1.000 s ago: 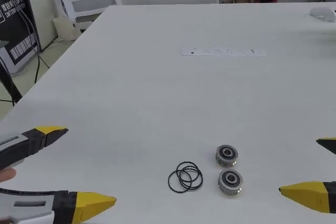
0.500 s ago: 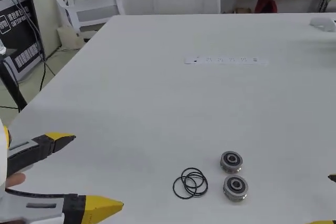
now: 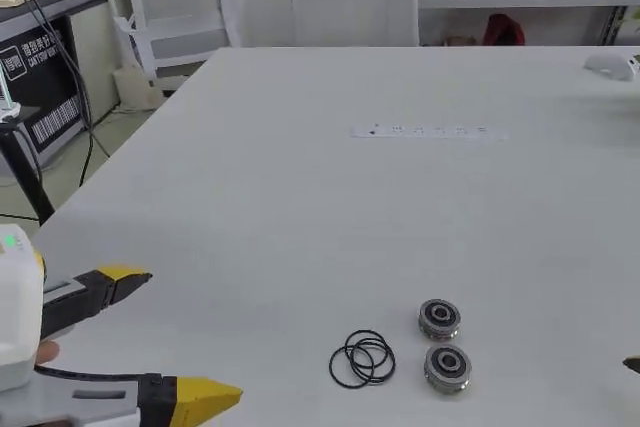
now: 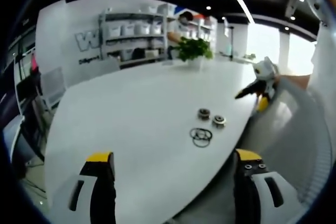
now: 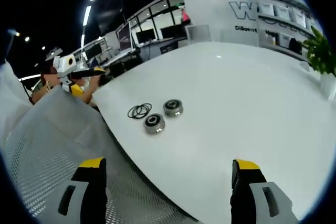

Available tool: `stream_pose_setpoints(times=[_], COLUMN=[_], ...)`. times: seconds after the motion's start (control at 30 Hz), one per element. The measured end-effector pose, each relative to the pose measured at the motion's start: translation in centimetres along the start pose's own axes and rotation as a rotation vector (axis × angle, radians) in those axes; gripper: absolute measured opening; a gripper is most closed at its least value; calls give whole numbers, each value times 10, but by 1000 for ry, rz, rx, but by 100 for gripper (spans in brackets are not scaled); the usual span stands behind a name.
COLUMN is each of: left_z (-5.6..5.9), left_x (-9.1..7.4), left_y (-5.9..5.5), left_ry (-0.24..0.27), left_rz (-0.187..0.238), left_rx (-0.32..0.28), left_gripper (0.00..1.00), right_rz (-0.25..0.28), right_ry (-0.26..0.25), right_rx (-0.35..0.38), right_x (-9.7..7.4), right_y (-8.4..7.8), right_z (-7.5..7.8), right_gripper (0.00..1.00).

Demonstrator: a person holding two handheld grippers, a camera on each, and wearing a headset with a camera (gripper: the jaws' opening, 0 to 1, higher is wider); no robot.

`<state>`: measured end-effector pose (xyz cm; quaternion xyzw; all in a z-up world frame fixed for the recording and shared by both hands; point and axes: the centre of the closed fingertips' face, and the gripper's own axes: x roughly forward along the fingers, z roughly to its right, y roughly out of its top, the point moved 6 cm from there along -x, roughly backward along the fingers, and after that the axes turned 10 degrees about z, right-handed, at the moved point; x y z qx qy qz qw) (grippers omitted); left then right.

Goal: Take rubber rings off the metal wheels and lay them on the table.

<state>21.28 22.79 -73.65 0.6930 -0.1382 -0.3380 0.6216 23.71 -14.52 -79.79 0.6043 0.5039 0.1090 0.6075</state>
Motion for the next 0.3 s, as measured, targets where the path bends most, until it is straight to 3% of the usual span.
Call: stream_pose_setpoints(times=[0.3], left_z=[-1], left_x=[-3], left_y=[-3], left_ry=[24], left_rz=[3], left_rx=[-43], left_gripper=[93], right_rz=[-20], right_ry=[-18], right_rx=[1], right_x=[-2], right_y=[-4], right_z=[0], right_gripper=[99])
